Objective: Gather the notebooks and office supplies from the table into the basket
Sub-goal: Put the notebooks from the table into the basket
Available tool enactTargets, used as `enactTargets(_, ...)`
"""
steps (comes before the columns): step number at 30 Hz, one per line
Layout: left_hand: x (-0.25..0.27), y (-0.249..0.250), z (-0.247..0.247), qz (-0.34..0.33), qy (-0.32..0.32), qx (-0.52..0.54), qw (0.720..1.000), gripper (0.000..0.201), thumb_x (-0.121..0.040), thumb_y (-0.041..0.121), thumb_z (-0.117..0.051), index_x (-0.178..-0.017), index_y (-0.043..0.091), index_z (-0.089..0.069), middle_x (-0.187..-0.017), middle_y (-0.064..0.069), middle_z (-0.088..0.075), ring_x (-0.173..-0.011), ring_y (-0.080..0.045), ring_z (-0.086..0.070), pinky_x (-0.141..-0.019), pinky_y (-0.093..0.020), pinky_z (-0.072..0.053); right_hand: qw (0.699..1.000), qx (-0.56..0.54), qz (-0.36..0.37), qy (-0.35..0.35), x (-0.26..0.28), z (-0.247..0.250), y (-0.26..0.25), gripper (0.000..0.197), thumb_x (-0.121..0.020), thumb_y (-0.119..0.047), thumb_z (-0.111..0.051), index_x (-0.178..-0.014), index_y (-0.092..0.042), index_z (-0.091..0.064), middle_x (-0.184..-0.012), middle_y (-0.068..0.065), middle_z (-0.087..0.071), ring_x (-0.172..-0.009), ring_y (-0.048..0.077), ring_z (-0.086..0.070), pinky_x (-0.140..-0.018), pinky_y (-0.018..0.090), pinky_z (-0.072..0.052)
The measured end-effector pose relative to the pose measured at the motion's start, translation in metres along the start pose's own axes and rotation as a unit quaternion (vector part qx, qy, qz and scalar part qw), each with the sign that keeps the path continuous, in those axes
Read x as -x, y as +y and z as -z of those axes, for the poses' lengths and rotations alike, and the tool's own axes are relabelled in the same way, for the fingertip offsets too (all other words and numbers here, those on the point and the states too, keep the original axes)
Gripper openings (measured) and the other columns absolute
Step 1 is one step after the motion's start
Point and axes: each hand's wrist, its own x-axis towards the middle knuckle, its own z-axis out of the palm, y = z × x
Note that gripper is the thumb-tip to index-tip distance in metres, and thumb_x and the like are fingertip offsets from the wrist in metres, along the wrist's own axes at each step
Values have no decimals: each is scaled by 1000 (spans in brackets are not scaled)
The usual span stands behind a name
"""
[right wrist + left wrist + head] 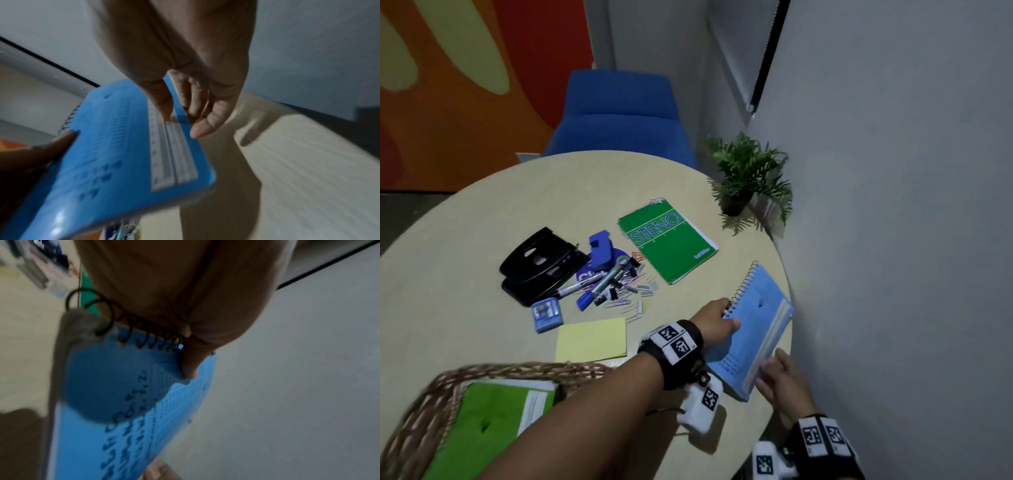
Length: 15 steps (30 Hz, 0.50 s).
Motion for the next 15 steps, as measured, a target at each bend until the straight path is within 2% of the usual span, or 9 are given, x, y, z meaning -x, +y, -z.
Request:
enactTargets(2,38,4,8,-59,-8,30,998,21,-94,21,-53,-109,8,-52,-112,-10,-62,-100,-23,-58,-93,-35,-46,999,30,4,-41,19,-9,-11,12,-95,-5,-47,-104,-10,-54,-81,10,-52,-55,12,-54,-51,23,-47)
enactTargets(4,82,2,25,-90,14,42,995,8,-96,16,-52,-97,9,-49,-90,-3,-57,-82,-17,-54,-77,-27,-45,994,52,21,-98,38,-20,-15,12,-94,-7,-49,-86,-14,-53,-67,7,-48,-44,11,-44,-48,23,-40)
enactTargets(5,105,-4,38,-96,28,53,994,7,-96,15,-52,-99,9,-49,-90,-1,-58,-81,-15,-55,-75,-25,-45,989,72,32,-122,52,-30,-16,10,-94,-8,-51,-86,-14,-54,-66,6,-51,-47,13,-46,-49,24,-42)
enactTargets(7,143,-26,65,-91,66,56,992,19,-95,19,-54,-111,12,-48,-107,-2,-63,-94,-18,-61,-87,-33,-50,978,132,63,-152,78,-53,-18,5,-92,-7,-55,-88,-10,-58,-66,5,-61,-56,16,-55,-51,26,-48)
enactTargets(9,176,-55,91,-65,116,20,991,35,-94,23,-55,-125,17,-41,-122,-5,-60,-106,-25,-61,-93,-42,-50,960,188,92,-184,104,-84,-16,11,-90,-4,-59,-80,-6,-54,-61,9,-56,-57,15,-56,-57,26,-50)
enactTargets(11,208,-81,114,-39,176,-23,983,46,-93,23,-56,-133,20,-35,-121,-5,-60,-100,-24,-62,-84,-37,-51,938,239,119,-219,123,-118,-9,20,-87,-1,-61,-74,-4,-47,-59,14,-47,-57,20,-53,-60,33,-48)
enactTargets(13,235,-109,131,-28,231,-67,970,55,-92,19,-56,-139,21,-28,-107,-3,-61,-77,-13,-61,-64,-24,-47,916,288,132,-247,134,-153,7,22,-86,0,-63,-72,-3,-47,-52,11,-52,-55,23,-57,-60,36,-49)
enactTargets(14,245,-122,137,-21,249,-85,964,59,-91,16,-56,-142,21,-26,-103,-2,-62,-73,-11,-59,-57,-19,-42,905,314,135,-254,138,-169,17,22,-86,0,-63,-72,-3,-47,-52,10,-57,-53,22,-60,-58,34,-50)
enactTargets(15,257,-135,142,-16,264,-107,959,62,-89,14,-56,-143,21,-24,-106,-4,-64,-78,-14,-60,-57,-22,-40,897,333,136,-258,141,-185,29,22,-86,-1,-64,-72,-3,-47,-53,10,-60,-51,20,-61,-55,31,-50)
